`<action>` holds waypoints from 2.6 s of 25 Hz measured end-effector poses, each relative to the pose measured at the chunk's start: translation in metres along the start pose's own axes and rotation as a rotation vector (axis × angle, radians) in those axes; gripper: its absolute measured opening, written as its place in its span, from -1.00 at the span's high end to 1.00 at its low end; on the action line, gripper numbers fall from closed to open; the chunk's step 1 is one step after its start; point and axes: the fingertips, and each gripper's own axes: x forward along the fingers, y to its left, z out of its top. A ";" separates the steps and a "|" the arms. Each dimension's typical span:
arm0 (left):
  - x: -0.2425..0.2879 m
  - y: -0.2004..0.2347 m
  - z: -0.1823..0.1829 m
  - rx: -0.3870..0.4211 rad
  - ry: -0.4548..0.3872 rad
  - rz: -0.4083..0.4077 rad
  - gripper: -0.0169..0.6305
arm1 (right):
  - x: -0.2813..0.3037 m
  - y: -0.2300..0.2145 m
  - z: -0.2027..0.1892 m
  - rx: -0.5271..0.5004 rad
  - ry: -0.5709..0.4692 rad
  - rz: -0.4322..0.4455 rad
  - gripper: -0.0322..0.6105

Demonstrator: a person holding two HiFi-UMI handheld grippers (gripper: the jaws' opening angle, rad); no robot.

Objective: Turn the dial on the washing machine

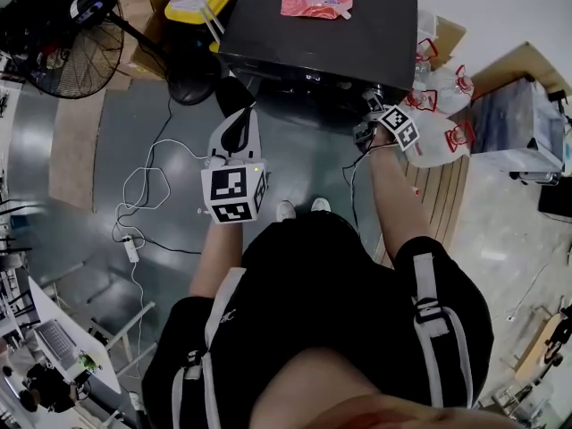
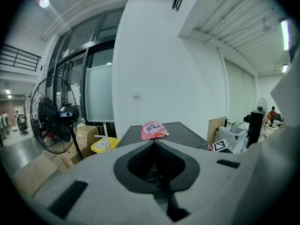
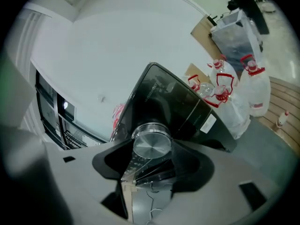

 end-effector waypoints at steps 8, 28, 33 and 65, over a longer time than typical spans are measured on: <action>-0.003 0.008 -0.004 -0.001 0.013 0.017 0.97 | 0.003 -0.006 -0.005 0.627 -0.078 0.192 0.13; -0.002 0.012 -0.006 -0.007 0.003 -0.005 0.97 | -0.012 -0.007 0.002 0.692 -0.170 0.169 0.14; 0.002 0.006 -0.005 -0.011 -0.006 -0.029 0.97 | -0.024 0.009 0.009 -0.388 -0.078 -0.114 0.10; 0.011 0.010 -0.008 -0.034 -0.007 -0.050 0.97 | -0.019 0.037 0.008 -0.836 -0.049 -0.238 0.31</action>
